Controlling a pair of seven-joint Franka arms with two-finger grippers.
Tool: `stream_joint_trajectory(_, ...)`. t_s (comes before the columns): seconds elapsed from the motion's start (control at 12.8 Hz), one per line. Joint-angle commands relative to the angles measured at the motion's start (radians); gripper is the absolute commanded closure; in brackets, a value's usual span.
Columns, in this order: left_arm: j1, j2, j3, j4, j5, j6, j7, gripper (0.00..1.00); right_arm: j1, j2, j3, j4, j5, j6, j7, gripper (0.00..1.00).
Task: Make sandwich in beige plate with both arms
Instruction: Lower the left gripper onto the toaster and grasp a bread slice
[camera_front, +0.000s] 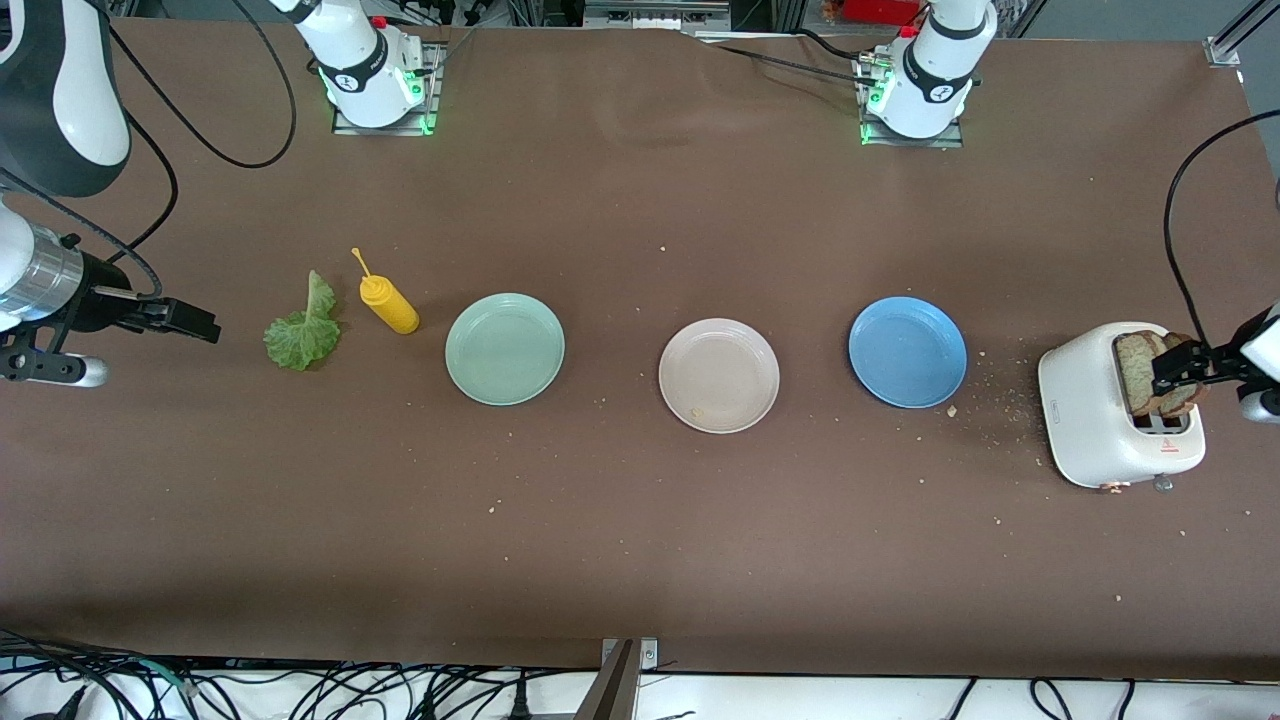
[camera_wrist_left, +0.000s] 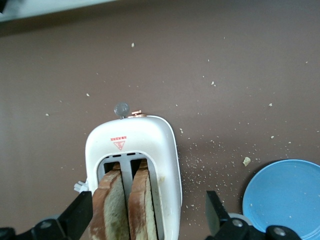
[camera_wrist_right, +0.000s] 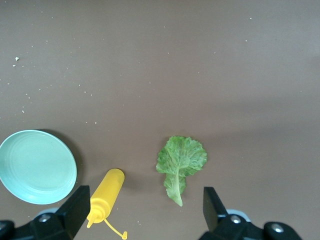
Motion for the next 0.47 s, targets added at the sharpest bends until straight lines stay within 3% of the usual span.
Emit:
stream_joint_trajectory(0.0,0.031,0.009,-0.008,-0.068,0.028,0.065,0.006,0.01,-0.004,-0.014,0.004,-0.013,0.014,0.007,0.011,0.00)
stream_joint_trajectory(0.39,0.049,0.003,-0.009,-0.137,0.028,0.059,-0.056,0.03,-0.004,-0.015,0.004,-0.013,0.014,0.005,0.009,0.00)
